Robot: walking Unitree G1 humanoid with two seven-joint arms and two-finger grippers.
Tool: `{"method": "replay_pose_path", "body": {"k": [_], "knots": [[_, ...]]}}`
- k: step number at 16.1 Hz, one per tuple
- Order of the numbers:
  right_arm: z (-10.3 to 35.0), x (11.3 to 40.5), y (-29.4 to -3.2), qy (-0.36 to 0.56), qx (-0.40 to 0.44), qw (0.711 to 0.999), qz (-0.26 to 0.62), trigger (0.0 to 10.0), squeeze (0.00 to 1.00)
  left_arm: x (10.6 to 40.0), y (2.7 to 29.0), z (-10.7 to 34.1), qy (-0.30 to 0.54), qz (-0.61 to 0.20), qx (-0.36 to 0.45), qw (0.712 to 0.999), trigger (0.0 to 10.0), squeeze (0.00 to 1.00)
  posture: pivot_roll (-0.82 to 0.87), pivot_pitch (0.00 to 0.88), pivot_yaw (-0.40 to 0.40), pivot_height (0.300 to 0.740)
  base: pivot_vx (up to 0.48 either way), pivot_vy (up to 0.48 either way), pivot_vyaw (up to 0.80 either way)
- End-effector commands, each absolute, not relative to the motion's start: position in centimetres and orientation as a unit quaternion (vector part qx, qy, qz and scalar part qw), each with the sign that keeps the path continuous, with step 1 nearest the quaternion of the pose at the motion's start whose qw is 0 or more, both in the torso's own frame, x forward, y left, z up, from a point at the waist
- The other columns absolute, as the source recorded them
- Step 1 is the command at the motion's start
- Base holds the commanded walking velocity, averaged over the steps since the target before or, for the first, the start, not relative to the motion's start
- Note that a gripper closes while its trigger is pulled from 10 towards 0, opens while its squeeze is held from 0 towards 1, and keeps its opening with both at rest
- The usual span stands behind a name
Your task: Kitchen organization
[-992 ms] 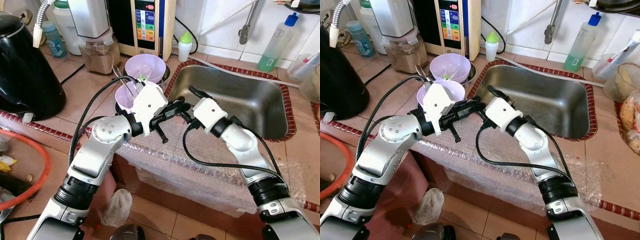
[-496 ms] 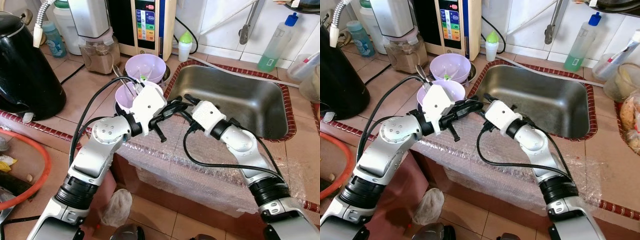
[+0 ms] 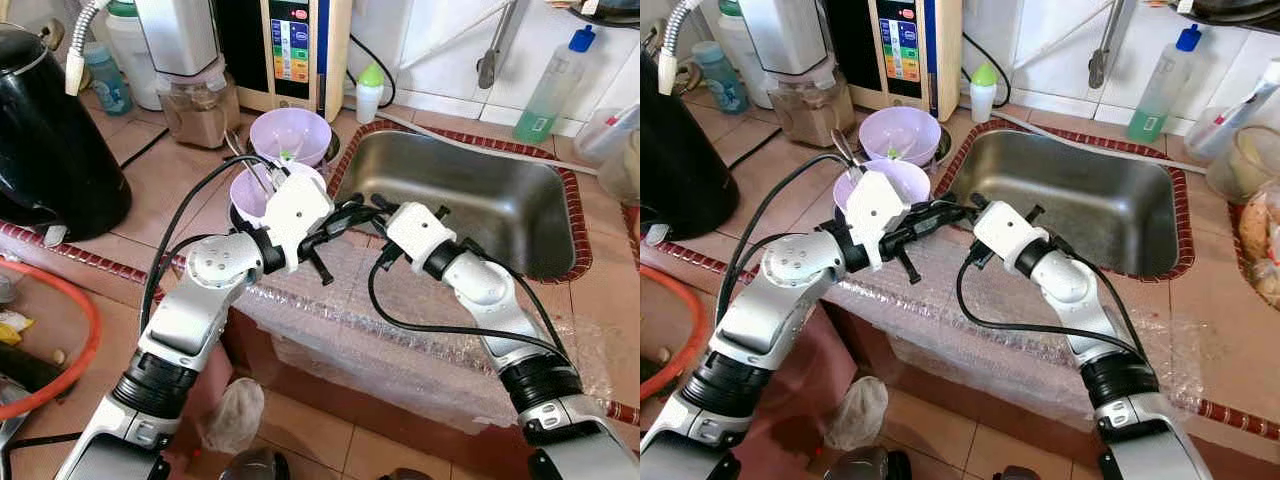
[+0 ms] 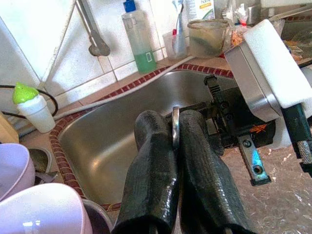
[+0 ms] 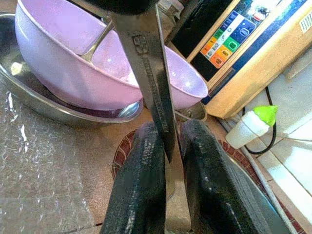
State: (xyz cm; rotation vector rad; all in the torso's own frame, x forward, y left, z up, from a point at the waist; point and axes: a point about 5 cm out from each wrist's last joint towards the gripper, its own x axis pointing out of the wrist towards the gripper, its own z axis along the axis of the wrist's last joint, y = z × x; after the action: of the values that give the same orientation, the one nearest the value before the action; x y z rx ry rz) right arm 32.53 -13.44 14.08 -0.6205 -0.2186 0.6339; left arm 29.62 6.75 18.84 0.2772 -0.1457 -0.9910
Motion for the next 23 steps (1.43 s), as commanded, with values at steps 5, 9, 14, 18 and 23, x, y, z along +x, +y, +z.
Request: {"method": "replay_pose_path", "body": {"k": [5,9,14,18,23], "knots": [[14.5,33.2,-14.0,-0.109,-0.300,0.905,0.280,0.0,0.00,29.7,6.7,19.0,-0.078,-0.473,0.139,0.867,9.8,0.00,0.00,0.014,0.039,0.740,0.000,0.000,0.00],[15.1,33.8,-15.1,-0.119,-0.313,0.910,0.245,0.0,0.00,29.5,6.7,18.8,-0.078,-0.474,0.135,0.866,10.0,1.00,0.00,0.013,0.038,0.740,0.000,0.000,0.00],[14.7,35.1,-16.7,-0.093,-0.291,0.930,0.202,0.0,0.00,29.5,7.0,18.9,-0.078,-0.465,0.134,0.872,10.0,1.00,0.01,0.025,0.038,0.740,0.000,0.000,0.00],[12.5,36.6,-19.2,0.017,-0.203,0.969,0.142,0.0,0.00,29.0,8.0,18.0,-0.058,-0.462,0.144,0.873,10.0,1.00,0.02,0.050,0.045,0.740,0.000,0.000,0.00],[11.1,37.1,-19.4,0.082,-0.168,0.976,0.109,9.4,0.00,27.5,8.4,16.4,-0.017,-0.481,0.172,0.859,10.0,1.00,0.06,0.071,0.030,0.740,0.000,0.000,0.00]]}}
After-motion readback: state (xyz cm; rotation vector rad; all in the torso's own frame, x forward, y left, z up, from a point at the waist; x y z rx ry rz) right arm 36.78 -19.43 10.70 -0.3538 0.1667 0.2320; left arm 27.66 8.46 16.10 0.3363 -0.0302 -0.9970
